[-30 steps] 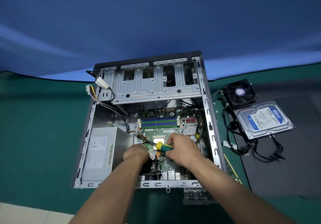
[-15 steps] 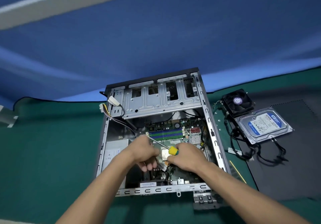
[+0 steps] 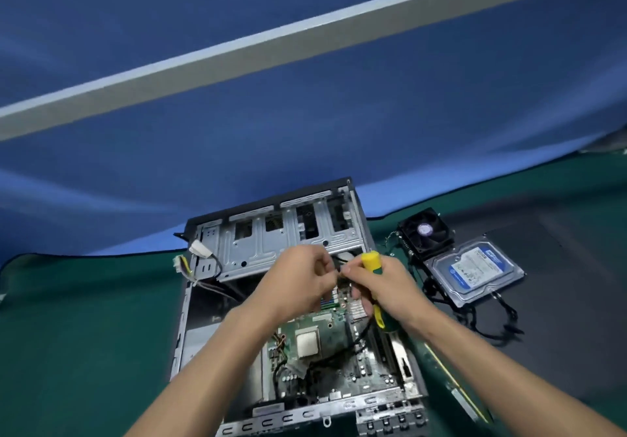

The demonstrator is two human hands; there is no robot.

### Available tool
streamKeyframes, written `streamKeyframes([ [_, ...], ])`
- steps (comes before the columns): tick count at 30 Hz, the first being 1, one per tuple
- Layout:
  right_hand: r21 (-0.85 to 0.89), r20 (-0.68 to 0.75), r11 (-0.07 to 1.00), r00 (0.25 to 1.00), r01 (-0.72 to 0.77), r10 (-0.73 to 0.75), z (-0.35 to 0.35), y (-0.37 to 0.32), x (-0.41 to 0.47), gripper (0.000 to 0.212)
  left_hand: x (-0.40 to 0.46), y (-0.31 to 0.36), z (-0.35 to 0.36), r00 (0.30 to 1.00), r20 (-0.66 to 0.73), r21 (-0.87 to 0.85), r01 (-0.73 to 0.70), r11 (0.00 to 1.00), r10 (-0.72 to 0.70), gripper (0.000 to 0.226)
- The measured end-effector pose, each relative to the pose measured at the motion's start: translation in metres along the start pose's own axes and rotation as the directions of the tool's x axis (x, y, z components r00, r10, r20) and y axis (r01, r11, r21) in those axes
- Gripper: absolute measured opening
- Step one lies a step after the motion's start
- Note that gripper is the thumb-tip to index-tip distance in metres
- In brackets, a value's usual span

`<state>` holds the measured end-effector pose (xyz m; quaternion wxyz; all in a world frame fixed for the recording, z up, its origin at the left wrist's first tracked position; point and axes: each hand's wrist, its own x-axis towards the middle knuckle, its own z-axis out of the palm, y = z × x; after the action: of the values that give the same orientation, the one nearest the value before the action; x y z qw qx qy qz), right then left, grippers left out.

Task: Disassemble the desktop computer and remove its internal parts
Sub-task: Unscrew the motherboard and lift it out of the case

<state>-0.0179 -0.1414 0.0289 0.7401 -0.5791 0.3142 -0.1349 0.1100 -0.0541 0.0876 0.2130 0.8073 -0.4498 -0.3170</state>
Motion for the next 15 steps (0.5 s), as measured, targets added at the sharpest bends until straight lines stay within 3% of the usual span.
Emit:
streamKeyframes([
  [5, 0.021, -0.118, 1.0, 0.993, 0.007, -0.005, -0.036, 0.002, -0.007, 0.015, 0.027, 0.027, 0.025, 0.981, 0.05, 0.311, -0.193, 0.931, 0.186, 0.009],
  [15, 0.085, -0.267, 0.992, 0.957, -0.094, 0.113, -0.078, 0.029, -0.006, 0.011, 0.068, 0.039, 0.069, 0.939, 0.125, 0.398, -0.342, 0.851, 0.319, 0.012],
])
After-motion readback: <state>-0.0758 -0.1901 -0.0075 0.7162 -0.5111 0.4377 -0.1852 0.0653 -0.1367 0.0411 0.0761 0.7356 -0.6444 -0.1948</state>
